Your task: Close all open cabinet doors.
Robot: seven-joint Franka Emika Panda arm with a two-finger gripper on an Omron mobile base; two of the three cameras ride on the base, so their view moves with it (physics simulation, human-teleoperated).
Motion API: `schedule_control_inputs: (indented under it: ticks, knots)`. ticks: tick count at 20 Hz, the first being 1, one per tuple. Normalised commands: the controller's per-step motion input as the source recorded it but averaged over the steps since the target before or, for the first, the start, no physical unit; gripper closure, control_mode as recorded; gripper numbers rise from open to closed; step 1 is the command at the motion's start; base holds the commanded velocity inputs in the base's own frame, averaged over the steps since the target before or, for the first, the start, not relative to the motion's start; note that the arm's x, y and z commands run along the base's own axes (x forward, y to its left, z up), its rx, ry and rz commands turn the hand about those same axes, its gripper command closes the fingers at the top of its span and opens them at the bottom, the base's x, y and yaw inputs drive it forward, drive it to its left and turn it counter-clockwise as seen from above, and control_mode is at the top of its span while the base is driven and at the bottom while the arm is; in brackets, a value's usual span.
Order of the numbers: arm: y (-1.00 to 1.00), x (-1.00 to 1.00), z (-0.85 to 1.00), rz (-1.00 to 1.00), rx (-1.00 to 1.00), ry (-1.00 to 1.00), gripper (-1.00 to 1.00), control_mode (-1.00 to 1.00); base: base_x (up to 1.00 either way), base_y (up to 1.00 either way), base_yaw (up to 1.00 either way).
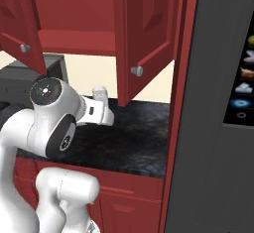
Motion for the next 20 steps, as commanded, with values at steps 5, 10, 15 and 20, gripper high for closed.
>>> schedule_control_inputs:
  ticks: [5, 10, 15, 20]
  knots:
    - [-0.81, -1.0, 0.0, -0.05, 0.06, -0.3, -1.0, -1.0, 0.0, 0.0, 0.0]
    - [-0.73, -0.47, 0.08, 0.0, 0.09, -0.24, -1.0, -1.0, 0.0, 0.0, 0.0]
    - [-0.66, 0.15, 0.2, 0.02, 0.23, -0.17, -1.0, -1.0, 0.0, 0.0, 0.0]
    - [-0.6, 0.41, 0.26, 0.0, 0.26, -0.11, -1.0, -1.0, 0.0, 0.0, 0.0]
